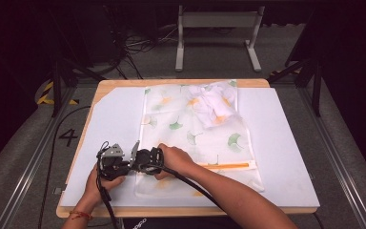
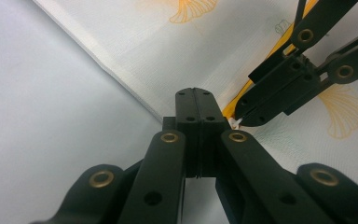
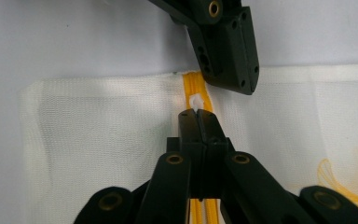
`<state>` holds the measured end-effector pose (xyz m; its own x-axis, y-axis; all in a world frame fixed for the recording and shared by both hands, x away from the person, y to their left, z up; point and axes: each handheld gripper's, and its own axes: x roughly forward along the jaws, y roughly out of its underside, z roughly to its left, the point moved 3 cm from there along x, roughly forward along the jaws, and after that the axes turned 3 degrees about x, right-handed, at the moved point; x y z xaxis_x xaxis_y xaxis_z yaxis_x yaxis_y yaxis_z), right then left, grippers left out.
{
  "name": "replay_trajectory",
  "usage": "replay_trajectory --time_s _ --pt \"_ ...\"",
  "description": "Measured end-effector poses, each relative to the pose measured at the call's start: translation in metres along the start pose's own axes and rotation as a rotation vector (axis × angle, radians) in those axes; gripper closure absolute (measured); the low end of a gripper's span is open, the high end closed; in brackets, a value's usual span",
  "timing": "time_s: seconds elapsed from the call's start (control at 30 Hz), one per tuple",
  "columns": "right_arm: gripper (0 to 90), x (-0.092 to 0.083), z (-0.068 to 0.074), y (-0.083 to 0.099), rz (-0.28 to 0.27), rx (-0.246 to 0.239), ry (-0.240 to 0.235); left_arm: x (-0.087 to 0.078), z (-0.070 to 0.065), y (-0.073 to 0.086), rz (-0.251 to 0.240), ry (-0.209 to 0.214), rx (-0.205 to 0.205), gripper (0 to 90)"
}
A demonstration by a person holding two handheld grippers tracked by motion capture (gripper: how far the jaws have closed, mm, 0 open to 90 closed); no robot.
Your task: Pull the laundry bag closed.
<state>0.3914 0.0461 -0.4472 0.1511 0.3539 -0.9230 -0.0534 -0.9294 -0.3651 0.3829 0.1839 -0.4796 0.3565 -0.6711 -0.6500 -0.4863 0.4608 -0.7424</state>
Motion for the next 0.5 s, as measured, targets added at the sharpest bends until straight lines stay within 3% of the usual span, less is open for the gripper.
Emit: replay_trajectory --time_s 0.5 --pt "90.0 -0.0026 0.0002 0.0072 -0.012 -0.002 0.02 0.0001 0.0 -0.0001 -0.002 -0.001 -0.001 90.0"
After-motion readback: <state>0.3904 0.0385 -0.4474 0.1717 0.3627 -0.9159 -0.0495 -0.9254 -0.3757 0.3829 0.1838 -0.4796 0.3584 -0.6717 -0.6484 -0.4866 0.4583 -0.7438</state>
